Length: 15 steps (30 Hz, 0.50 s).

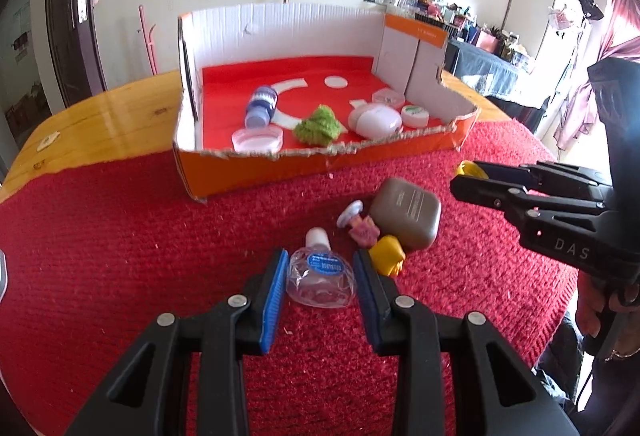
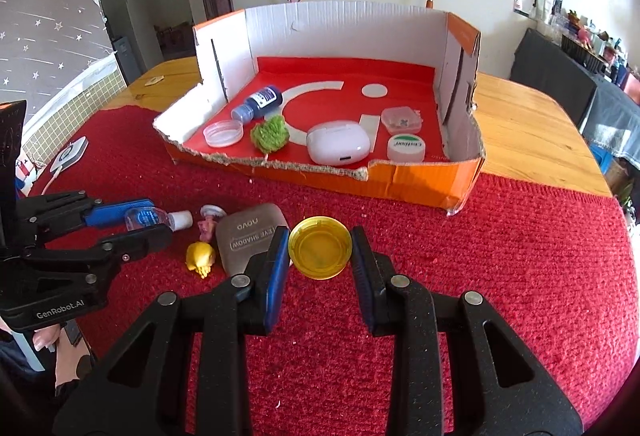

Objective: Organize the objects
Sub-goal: 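Lift the eye-drop bottle with the left tool while the right tool lifts the yellow cap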

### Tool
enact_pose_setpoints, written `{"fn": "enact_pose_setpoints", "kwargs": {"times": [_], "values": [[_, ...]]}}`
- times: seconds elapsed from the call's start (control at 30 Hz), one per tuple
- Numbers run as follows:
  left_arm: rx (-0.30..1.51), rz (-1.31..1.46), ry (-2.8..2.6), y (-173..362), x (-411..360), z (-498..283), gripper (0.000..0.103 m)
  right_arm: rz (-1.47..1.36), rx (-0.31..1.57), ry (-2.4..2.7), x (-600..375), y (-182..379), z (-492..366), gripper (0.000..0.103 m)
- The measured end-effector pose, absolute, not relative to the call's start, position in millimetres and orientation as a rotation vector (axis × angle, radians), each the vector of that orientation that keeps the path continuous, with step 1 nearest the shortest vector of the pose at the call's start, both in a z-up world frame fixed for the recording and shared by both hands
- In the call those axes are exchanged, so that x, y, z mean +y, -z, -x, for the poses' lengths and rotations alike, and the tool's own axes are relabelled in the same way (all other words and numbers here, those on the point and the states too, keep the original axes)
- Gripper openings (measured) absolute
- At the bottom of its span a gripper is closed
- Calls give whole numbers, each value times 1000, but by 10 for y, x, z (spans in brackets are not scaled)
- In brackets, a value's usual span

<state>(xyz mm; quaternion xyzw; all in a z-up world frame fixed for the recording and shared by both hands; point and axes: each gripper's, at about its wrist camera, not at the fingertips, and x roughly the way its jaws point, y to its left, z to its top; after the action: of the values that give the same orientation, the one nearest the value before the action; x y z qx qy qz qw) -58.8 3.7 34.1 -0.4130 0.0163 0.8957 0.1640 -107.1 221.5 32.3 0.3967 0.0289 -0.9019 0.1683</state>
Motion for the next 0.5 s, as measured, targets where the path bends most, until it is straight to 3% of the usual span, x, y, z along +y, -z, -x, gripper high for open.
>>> {"fn": "enact_pose_setpoints", "kwargs": {"times": [0.5], "values": [[68, 1166, -2574, -238, 73, 582, 35, -1203, 82, 2578, 2357, -84, 1023, 29]]}}
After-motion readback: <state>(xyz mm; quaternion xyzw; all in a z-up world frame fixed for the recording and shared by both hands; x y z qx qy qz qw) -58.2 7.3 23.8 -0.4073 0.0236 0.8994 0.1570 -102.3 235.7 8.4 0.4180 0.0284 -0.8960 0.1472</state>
